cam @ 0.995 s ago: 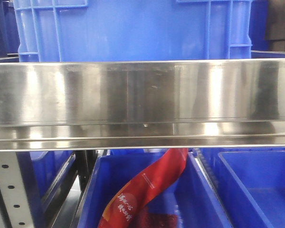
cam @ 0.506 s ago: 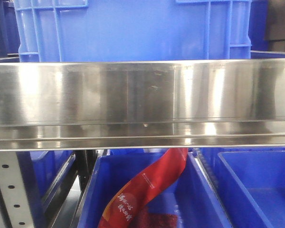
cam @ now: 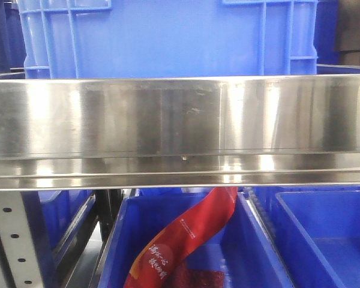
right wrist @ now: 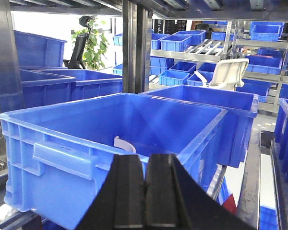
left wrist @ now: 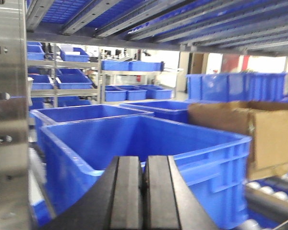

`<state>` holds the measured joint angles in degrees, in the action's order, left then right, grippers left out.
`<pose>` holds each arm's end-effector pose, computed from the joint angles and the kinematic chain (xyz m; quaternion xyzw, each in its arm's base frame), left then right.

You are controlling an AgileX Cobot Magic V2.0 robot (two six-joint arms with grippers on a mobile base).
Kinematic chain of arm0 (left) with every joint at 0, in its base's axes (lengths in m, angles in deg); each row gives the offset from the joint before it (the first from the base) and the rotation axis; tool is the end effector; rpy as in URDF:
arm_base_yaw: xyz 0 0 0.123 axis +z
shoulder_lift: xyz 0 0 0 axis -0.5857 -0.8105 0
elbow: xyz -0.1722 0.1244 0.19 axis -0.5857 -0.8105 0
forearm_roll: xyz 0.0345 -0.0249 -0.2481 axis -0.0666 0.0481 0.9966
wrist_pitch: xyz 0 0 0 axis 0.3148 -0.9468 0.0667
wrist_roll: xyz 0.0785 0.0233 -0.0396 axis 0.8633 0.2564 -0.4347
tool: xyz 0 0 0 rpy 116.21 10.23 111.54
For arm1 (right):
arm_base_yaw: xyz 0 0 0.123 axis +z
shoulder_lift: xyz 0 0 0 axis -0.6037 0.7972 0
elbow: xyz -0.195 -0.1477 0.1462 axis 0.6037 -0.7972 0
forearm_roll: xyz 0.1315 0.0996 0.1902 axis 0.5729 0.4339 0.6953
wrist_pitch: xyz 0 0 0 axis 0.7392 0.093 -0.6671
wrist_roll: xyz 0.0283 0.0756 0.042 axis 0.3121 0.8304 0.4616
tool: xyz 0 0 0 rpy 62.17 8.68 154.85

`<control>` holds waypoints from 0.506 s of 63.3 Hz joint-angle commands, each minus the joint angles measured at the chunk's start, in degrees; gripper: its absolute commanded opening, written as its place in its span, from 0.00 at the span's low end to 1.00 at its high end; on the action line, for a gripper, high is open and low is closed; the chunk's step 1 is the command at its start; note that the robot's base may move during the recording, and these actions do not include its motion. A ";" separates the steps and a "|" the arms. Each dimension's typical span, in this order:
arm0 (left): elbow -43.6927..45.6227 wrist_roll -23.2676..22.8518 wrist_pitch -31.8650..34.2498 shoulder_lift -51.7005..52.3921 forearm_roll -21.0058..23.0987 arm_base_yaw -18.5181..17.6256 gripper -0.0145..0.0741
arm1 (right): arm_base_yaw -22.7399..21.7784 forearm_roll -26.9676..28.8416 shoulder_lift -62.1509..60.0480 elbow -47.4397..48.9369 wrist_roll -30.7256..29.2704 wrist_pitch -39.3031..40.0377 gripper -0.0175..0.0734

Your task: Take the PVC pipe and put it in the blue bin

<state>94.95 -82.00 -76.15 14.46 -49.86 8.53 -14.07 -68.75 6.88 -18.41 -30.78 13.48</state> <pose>0.0493 -0.0275 0.3914 0.1410 0.6310 -0.2086 0.7338 0.0884 0.0374 0.4014 -0.1378 0.6836 0.1428 0.7023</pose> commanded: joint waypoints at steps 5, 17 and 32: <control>-0.12 0.08 0.80 0.36 1.47 -0.31 0.04 | 0.04 0.12 -0.29 -0.19 -0.19 1.49 0.01; -0.12 0.08 0.80 0.36 1.47 -0.31 0.04 | 0.04 0.12 -0.29 -0.19 -0.19 1.49 0.01; -0.12 0.08 0.80 0.36 1.47 -0.31 0.04 | 0.04 0.12 -0.29 -0.19 -0.19 1.49 0.01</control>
<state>94.95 -82.00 -76.15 14.46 -48.96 8.53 -14.07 -68.75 6.88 -18.54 -30.91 13.48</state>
